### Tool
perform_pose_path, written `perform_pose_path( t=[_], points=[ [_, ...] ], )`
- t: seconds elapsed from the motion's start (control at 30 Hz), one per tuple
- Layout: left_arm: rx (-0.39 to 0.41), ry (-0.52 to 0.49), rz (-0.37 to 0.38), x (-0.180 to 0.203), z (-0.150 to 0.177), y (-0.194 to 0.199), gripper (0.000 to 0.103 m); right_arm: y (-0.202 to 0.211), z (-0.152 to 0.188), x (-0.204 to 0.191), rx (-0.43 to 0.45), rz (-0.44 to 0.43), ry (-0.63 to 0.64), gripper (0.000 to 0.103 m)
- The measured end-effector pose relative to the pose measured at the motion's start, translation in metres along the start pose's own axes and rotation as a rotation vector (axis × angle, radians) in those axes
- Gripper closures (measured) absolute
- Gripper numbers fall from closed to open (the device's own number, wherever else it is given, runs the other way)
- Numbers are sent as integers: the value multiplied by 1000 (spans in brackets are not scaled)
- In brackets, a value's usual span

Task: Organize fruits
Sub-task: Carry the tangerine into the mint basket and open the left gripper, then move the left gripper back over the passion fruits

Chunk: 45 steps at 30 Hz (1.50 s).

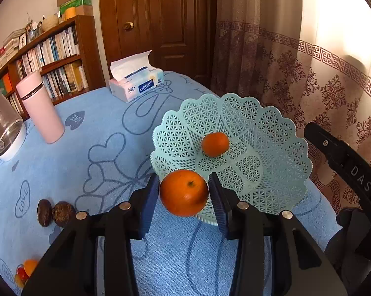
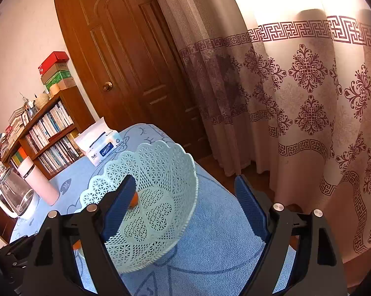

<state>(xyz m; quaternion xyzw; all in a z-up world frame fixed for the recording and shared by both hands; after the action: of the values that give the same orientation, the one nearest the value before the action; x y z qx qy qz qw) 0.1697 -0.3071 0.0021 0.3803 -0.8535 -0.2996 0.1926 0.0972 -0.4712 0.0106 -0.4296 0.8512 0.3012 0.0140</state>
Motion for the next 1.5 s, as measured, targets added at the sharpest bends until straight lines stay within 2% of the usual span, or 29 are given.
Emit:
perform_pose_path(
  t=[0.13,0.23,0.3,0.47,0.67,1.0,1.3,1.5],
  points=[
    [18,-4,0,2,-4,1,47,0,0,0,1,-1,1,19],
    [24,7,-7,-3,-5,4,34,2,-2,1,13,3,-5,19],
    [34,18,-28,-9,-6,7,22,3,-3,1,22,5,-6,19],
    [65,36,-95,-24,-7,15,12,6,-4,0,40,4,3,19],
    [73,62,-117,-40,-8,25,9,10,-6,0,65,4,12,19],
    [80,111,-194,-79,0,48,9,12,-5,-5,71,-3,33,19],
    [101,135,-263,-121,4,81,9,13,-4,-8,72,-8,43,19],
    [95,192,-301,-157,11,97,9,12,-2,-9,66,-10,47,19]
  ],
)
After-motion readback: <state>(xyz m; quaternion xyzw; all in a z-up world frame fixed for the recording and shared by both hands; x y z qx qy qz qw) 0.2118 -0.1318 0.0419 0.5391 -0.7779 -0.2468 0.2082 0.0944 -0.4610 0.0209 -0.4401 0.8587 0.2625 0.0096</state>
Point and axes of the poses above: each gripper's, at about its wrist camera, not at the fingertips, and y roughly against the way its jaws point, x to its right, z to its underside, the point moved 10 cm from there along -y, roughly the way its jaws point, and after that the axes turned 11 degrees about z, right-handed, at the moved point
